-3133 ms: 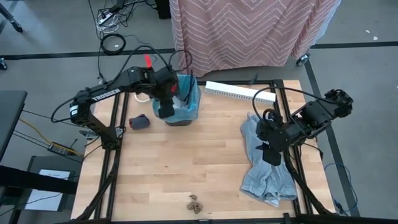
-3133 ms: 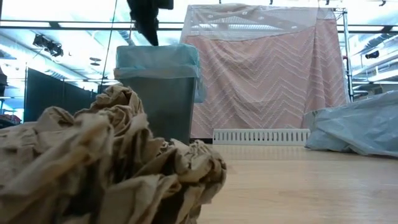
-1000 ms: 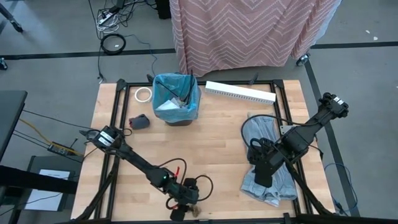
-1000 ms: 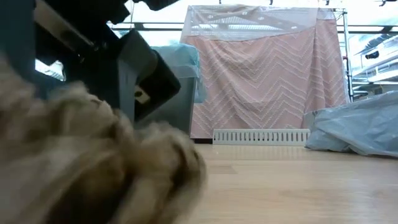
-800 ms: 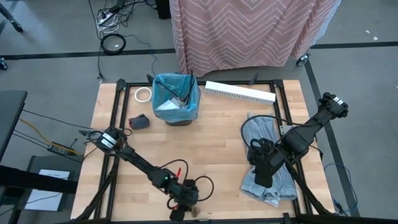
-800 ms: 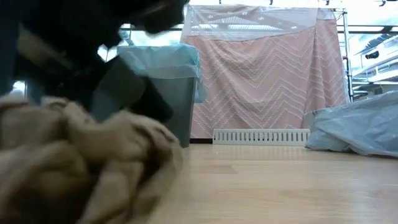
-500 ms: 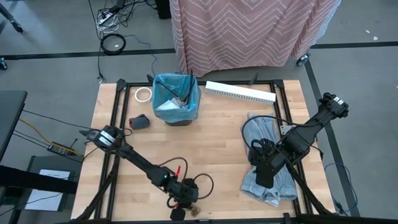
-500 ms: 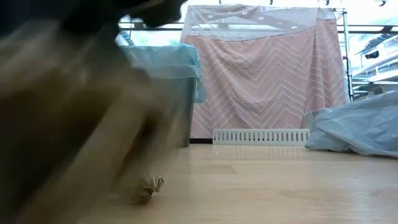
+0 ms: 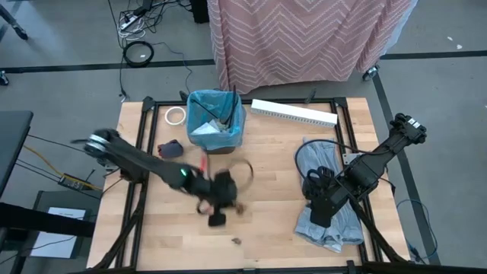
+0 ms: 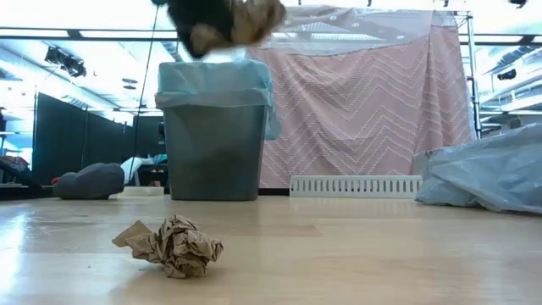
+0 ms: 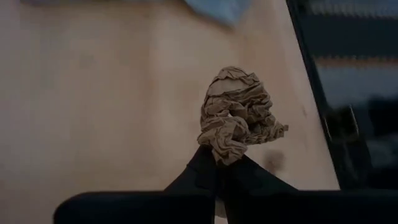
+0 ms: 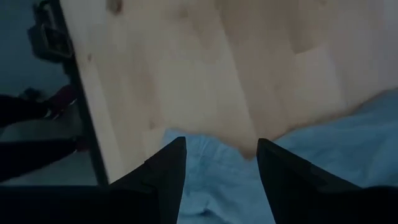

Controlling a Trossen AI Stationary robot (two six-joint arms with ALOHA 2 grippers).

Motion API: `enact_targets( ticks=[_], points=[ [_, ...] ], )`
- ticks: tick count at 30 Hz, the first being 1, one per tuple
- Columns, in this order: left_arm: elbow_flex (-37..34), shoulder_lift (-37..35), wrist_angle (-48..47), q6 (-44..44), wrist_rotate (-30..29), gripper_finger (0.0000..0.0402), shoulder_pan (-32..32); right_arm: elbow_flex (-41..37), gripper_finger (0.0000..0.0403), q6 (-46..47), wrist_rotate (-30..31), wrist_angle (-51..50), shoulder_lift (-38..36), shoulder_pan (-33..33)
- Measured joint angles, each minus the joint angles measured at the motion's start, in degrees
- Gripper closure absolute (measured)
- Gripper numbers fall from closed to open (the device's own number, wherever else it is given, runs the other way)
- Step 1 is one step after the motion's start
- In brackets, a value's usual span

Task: Place trash/remove bag and relplace
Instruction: Put the brown napkin into the black trash bin

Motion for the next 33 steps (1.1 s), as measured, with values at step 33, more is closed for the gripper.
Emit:
enact_targets(
  ticks=[33],
  points=[
    [0.0,-22.9,-14.7,19.0,-0.8,0.0241,40.4,0.0,0.0207,-8.3,10.9,12.9,0.3,-8.3]
  ],
)
